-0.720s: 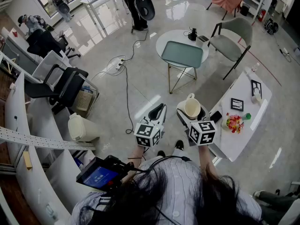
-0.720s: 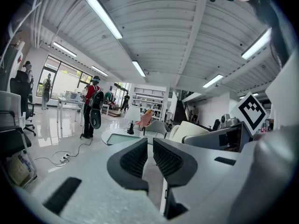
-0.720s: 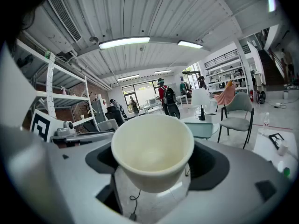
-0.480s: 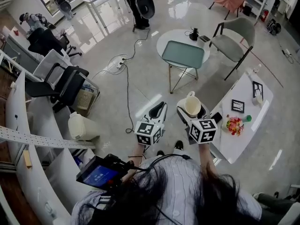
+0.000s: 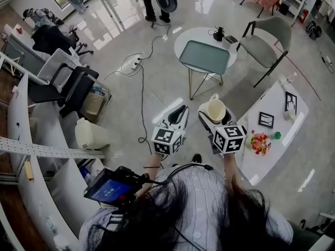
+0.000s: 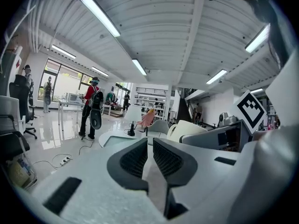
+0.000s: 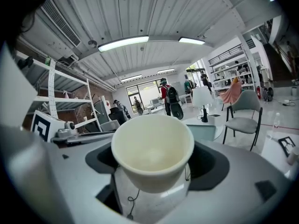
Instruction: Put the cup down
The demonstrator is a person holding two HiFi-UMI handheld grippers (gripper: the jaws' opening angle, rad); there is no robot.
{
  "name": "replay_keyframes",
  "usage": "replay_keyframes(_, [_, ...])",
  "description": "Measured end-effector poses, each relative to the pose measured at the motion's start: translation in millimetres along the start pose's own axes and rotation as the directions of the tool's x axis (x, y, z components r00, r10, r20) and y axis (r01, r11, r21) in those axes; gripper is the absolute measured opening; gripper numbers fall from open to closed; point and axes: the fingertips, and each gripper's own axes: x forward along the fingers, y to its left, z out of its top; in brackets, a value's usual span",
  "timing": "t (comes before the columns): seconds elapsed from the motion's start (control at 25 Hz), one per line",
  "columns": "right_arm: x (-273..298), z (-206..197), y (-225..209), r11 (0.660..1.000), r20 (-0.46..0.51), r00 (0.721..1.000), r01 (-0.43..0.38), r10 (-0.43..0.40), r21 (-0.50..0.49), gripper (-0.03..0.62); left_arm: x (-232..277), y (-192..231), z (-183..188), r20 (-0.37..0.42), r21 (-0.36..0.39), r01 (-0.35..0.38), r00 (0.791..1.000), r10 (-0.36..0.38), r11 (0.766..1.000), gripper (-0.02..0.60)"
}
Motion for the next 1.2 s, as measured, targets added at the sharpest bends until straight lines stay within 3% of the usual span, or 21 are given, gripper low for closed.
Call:
replay_keyframes(0.56, [24, 5, -39, 0.997, -0.029, 0.997, -0.07, 0.07, -0.008, 0.397, 48, -5, -3, -0.027, 0.002, -0.046, 0.999, 0.046, 0.999, 0.046])
replay_keyframes(1.2, [90, 26, -81, 1.0, -0.041, 0.999, 0.006, -0.005, 0.022, 0.397, 121, 56, 11, -0.044, 0.0, -0.004, 0.999, 0.004, 1.0, 0.046])
